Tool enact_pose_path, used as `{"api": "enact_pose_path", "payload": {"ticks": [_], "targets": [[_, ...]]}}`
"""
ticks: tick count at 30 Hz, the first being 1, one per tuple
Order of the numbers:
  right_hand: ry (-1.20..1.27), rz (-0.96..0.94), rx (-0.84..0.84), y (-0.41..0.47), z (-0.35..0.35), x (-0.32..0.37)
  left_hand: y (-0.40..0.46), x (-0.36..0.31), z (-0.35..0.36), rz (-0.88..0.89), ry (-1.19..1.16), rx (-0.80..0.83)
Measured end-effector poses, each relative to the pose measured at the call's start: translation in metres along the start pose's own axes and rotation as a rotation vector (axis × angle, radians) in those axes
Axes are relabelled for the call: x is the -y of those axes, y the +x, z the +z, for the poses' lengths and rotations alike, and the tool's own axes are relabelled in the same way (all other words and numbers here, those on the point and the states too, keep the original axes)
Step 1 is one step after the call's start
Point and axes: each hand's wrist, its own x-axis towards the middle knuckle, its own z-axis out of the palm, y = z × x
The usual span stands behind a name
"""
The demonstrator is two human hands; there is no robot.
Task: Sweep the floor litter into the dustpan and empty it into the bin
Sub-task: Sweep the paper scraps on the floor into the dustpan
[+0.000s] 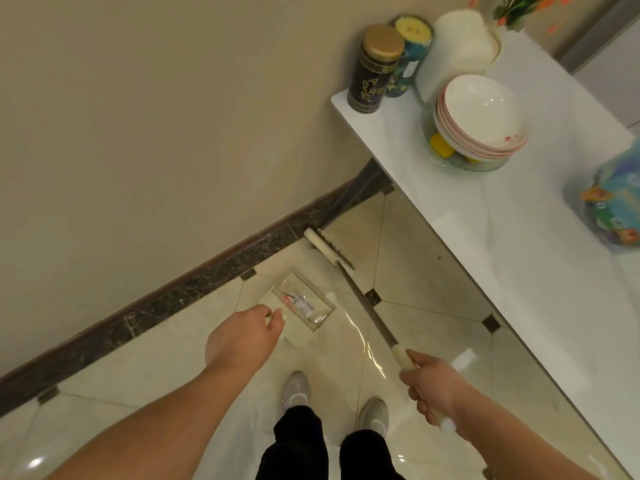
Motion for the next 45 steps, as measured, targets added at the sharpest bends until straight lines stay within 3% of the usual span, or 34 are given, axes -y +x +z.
{"api": "enact_pose_path", "payload": {"ticks": [6,12,15,19,24,27,31,36,38,41,43,45], "targets": [[-0.347,-0.110,-0.073,0.059,0.023,0.073,0.004,0.028,-0.005,-0.060,-0.024,-0.019],[-0.561,-0.058,0.098,0.030,0.050,0.051,0.000,0.039,0.003,-0.074,-0.023,-0.004],[-0.230,0.039,0.178,-0.004,0.022,0.032,-0.001,0.032,-0.003,-0.069,-0.059,-0.013],[0.241,0.121,0.127,-0.034,-0.013,0.009,0.003,0.015,-0.008,-0.031,-0.034,-0.021],[0.293,0.031,-0.113,-0.003,-0.033,0.017,0.006,-0.004,-0.005,-0.019,-0.037,-0.023],[0.385,0.060,-0.239,0.059,-0.050,0.043,0.010,-0.016,0.005,-0.034,-0.004,0.001],[0.455,0.039,-0.287,0.143,-0.077,0.091,0.019,-0.032,0.014,-0.076,0.038,-0.002],[0.320,0.088,-0.358,0.206,-0.088,0.136,0.029,-0.043,0.016,-0.148,0.097,-0.016],[-0.053,0.004,-0.294,0.214,-0.083,0.135,0.035,-0.045,0.014,-0.169,0.124,-0.016],[-1.016,-0.182,-0.202,0.188,-0.069,0.113,0.037,-0.042,0.009,-0.189,0.134,0.001],[-1.011,-0.161,-0.068,0.174,-0.057,0.089,0.037,-0.043,0.007,-0.191,0.134,0.012],[-0.858,-0.104,-0.008,0.152,-0.044,0.066,0.031,-0.045,0.007,-0.182,0.121,0.027]]}}
